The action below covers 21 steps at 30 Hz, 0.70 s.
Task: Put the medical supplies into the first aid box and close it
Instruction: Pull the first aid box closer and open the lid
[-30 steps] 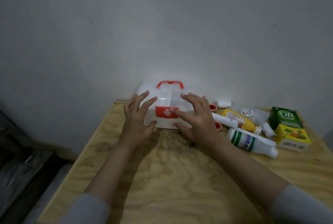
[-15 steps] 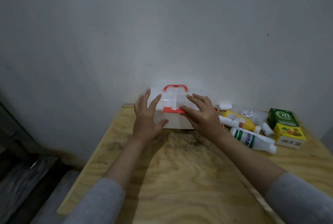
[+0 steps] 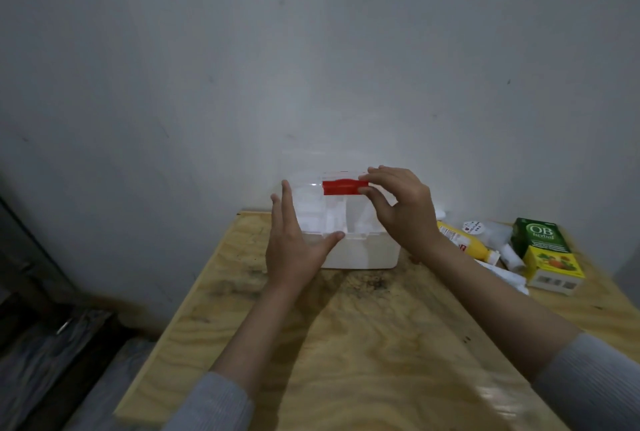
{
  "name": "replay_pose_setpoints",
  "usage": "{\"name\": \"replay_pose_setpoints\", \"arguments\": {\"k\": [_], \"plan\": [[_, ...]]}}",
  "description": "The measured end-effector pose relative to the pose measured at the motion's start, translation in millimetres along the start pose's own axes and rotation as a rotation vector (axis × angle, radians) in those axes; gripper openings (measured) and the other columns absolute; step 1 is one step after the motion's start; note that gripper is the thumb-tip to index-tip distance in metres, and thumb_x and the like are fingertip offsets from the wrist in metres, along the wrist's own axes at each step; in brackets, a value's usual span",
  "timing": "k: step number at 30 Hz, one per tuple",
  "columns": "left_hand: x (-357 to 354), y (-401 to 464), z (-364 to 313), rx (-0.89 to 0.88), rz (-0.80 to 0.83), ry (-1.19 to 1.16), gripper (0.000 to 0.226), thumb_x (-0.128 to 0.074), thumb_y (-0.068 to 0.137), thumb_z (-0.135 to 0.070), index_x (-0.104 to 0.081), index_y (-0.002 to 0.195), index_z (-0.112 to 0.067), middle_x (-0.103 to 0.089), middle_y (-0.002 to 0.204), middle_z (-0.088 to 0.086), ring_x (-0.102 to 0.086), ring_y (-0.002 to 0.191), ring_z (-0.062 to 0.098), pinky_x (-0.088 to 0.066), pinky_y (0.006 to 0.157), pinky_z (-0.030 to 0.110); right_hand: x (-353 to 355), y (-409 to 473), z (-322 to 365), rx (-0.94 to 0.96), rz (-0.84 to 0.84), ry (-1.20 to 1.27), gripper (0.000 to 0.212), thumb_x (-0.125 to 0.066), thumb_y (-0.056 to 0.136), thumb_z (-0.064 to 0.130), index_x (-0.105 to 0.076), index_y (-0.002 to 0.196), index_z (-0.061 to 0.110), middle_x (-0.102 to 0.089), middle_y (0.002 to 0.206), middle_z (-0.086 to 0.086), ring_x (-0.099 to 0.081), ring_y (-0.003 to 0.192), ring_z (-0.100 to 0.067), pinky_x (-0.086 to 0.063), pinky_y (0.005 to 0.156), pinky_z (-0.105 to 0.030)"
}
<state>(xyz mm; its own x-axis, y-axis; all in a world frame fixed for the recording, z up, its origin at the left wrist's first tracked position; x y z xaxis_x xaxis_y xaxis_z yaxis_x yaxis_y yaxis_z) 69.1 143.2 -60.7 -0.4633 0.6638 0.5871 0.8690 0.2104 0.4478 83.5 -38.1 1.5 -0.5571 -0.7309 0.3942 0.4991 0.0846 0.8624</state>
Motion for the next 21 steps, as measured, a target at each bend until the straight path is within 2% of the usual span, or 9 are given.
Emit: {"name": "replay_pose_setpoints", "arguments": {"k": [4,7,9,12,16,19,21], "plan": [[1.0,-0.3,-3.4,0.099,-0.022,-0.021,0.119,-0.071,0.066,-0.062,0.01,0.148,-0.035,-0.026,0.156,0.003,-0.038,0.136,0.03,-0.047,0.093,0.041,8.8,31.7,3.5,-0.092,-0.002,0.03,0.02,-0.067,0.084,0.024,-0.071,0.099,0.011,-0.074,0.094,-0.007,-0.067,0.087,-0.021,-0.052,0.079,-0.033],[-1.5,0.5,-2.7,0.138,0.018,-0.04,0.118,-0.073,0.067,-0.059,0.009,0.148,-0.033,-0.037,0.15,0.002,-0.043,0.131,0.027,-0.047,0.092,0.039,6.4,61.7,-7.1,-0.188,0.044,0.023,0.025,-0.064,0.085,0.028,-0.069,0.102,0.011,-0.068,0.095,-0.011,-0.057,0.083,-0.014,-0.041,0.075,-0.021],[-1.5,1.1,-1.5,0.161,0.033,-0.059,0.119,-0.073,0.066,-0.058,0.009,0.148,-0.032,-0.039,0.149,0.002,-0.043,0.131,0.027,-0.047,0.093,0.039,3.0,80.7,-14.7,-0.23,0.075,-0.014,0.027,-0.063,0.086,0.03,-0.069,0.102,0.01,-0.068,0.094,-0.011,-0.055,0.082,-0.013,-0.036,0.072,-0.019],[-0.9,1.3,0.3,0.176,0.044,-0.073,0.12,-0.074,0.066,-0.058,0.009,0.148,-0.032,-0.038,0.149,0.001,-0.041,0.132,0.027,-0.047,0.094,0.039,-2.4,99.3,-26.2,-0.249,0.12,-0.06,0.031,-0.061,0.087,0.034,-0.068,0.103,0.009,-0.071,0.096,-0.01,-0.063,0.09,-0.022,-0.04,0.081,-0.026],[-1.4,1.3,2.4,0.18,0.041,-0.071,0.12,-0.075,0.064,-0.059,0.005,0.149,-0.031,-0.033,0.152,-0.001,-0.039,0.134,0.027,-0.046,0.096,0.042,-7.1,102.8,-38.0,-0.228,0.27,-0.174,0.042,-0.054,0.09,0.038,-0.057,0.121,0.009,-0.066,0.118,-0.01,-0.054,0.113,-0.028,-0.043,0.092,-0.037],[-3.8,2.2,6.2,0.187,0.052,-0.087,0.111,-0.075,0.065,-0.058,-0.01,0.149,-0.026,-0.035,0.15,0.001,-0.039,0.133,0.026,-0.045,0.096,0.039,-7.8,97.8,-44.5,-0.189,0.417,-0.241,0.049,-0.052,0.091,0.035,-0.046,0.132,0.009,-0.052,0.135,-0.013,-0.043,0.127,-0.029,-0.039,0.102,-0.043],[-5.4,3.1,8.8,0.147,0.055,-0.095,0.097,-0.072,0.066,-0.059,-0.024,0.144,-0.027,-0.043,0.141,-0.001,-0.043,0.127,0.024,-0.046,0.09,0.034,-6.3,95.5,-45.7,-0.186,0.477,-0.248,0.054,-0.053,0.091,0.035,-0.039,0.137,0.01,-0.043,0.14,-0.016,-0.039,0.129,-0.031,-0.038,0.104,-0.044]]}}
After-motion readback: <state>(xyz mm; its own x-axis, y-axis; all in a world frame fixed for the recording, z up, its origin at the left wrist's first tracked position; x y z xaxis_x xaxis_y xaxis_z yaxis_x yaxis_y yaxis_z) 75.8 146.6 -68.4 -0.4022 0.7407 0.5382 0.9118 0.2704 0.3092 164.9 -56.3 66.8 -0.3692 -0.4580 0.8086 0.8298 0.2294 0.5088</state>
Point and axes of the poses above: each hand's wrist, its own y-axis towards the middle knuckle, its own x-axis out of the back of the hand, z = x × y, the point moved 3 cm from there along y, towards the middle knuckle
